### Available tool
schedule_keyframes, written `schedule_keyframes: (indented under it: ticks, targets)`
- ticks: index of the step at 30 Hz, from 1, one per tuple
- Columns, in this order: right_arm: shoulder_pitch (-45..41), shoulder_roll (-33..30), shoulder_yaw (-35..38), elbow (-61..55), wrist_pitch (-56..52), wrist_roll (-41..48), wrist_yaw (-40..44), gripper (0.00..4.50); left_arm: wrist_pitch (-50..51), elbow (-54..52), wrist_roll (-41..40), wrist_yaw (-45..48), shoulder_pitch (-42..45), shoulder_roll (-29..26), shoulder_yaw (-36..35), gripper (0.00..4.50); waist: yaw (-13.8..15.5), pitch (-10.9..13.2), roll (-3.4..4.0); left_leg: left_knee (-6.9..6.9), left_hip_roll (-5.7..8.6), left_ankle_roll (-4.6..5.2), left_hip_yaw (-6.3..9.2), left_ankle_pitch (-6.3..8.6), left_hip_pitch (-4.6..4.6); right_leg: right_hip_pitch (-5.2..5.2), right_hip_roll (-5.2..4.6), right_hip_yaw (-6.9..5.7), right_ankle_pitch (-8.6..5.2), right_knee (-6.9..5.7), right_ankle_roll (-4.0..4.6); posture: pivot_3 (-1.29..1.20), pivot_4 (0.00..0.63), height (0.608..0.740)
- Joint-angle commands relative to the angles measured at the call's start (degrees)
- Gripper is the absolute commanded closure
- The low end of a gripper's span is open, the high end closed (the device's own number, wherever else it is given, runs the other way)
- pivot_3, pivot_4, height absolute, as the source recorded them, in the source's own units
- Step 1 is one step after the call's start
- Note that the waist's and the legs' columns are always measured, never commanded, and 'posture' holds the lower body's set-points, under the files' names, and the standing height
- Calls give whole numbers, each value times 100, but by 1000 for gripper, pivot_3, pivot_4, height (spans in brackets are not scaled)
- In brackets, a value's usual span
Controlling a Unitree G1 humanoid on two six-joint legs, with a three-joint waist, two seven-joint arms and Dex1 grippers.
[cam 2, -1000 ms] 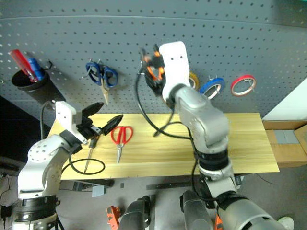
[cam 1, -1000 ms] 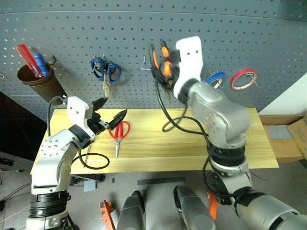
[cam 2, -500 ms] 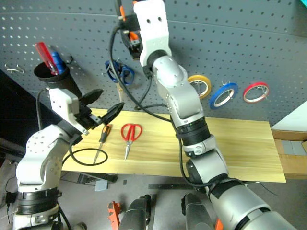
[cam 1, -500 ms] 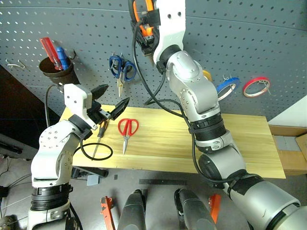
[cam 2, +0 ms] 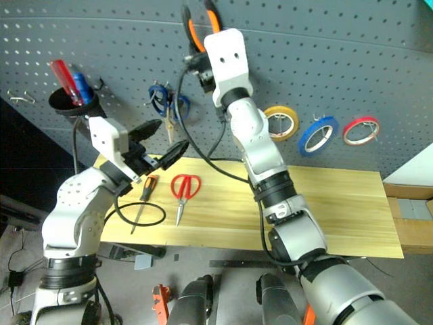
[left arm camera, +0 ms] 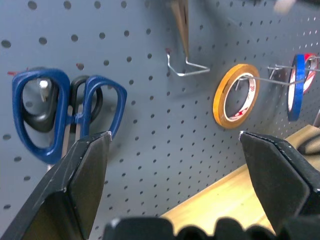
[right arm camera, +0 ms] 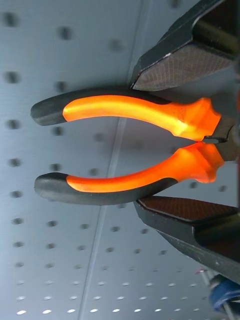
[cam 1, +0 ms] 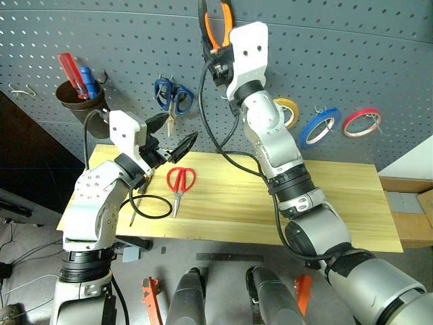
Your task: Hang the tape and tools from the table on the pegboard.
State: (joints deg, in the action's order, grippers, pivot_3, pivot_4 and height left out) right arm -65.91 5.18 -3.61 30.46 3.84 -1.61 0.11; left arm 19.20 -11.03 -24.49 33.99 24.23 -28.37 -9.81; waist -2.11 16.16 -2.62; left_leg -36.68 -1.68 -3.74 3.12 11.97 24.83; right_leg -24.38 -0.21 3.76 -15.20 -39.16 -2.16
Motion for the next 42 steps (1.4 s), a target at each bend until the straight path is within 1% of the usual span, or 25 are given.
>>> schedule_keyframes:
  ticks: [1, 11, 20, 23, 24, 25, 26, 27, 31, 34, 37, 42]
  targets:
    - [-63, 57, 63, 74, 354, 1, -67, 1854, -157, 12, 70, -91, 183, 57, -7, 74, 0, 0, 0, -1, 0, 0, 0, 0, 0, 0, 0, 0, 0, -2, 0, 26, 202, 740]
    - [313, -120, -96, 416, 782, -499, -314, 1854, -266, 90, 215, -157, 185, 152, 97, 74, 28, 0, 0, -15, 2, -1, 2, 0, 0, 0, 0, 0, 0, -17, 0, 22, 206, 740]
    - [598, -94, -126, 565, 291, -711, -571, 1854, -286, 207, 378, -246, 195, 171, 117, 74, 27, 0, 0, -23, 2, -2, 2, -2, -3, 0, 1, 1, 0, -33, 0, 22, 206, 740]
    - [647, -71, -86, 590, 90, -598, -521, 810, -313, 227, 427, -266, 178, 163, 123, 74, 27, -6, 0, -25, 2, -3, 4, -2, -5, 1, 1, 0, 0, -36, 0, 20, 205, 740]
    - [665, -76, -89, 569, -35, -583, -487, 596, -312, 229, 435, -278, 171, 169, 122, 74, 27, -6, 0, -25, 3, -4, 4, -3, -5, 2, 1, 0, 0, -38, 0, 20, 205, 740]
    - [679, -81, -95, 545, -126, -579, -465, 281, -312, 231, 442, -285, 165, 176, 121, 74, 27, -6, 0, -27, 3, -5, 4, -4, -6, 1, 1, 0, 0, -40, 0, 18, 205, 740]
    - [695, -85, -102, 506, -227, -571, -439, 34, -305, 232, 448, -294, 159, 181, 120, 74, 27, -6, 0, -28, 4, -7, 5, -5, -6, 2, 1, 1, 0, -45, 0, 18, 205, 740]
    - [739, -92, -115, 410, -343, -569, -400, 34, -281, 230, 453, -300, 146, 184, 130, 74, 26, -6, 0, -30, 5, -8, 6, -6, -7, 2, 1, 0, 0, -50, 1, 17, 205, 740]
    - [1139, -114, -274, -419, -1081, -600, -107, 34, -161, 195, 455, -352, 52, 191, 172, 74, 27, -9, -1, -32, 7, -10, 12, -11, -14, 3, 1, -1, 2, -71, 3, 11, 207, 740]
    - [1768, -226, -505, -1642, -1990, -611, 331, 34, 53, 133, 479, -481, -110, 218, 214, 74, 24, -8, 0, -30, 7, -10, 13, -11, -14, 2, 3, 0, 2, -72, 3, 2, 210, 740]
    - [2172, -310, -663, -2471, -2780, -557, 662, 34, 264, 38, 507, -545, -251, 207, 295, 74, 24, -8, 0, -26, 5, -10, 13, -10, -13, 0, 3, -1, 1, -67, 3, -6, 213, 740]
    - [2772, -469, -841, -4061, -4738, 204, 1638, 34, 1664, -56, 974, -1259, -641, 97, 582, 74, -8, -12, 6, -28, 4, -9, 16, -10, -14, 2, 7, 0, 0, -69, 3, -14, 220, 740]
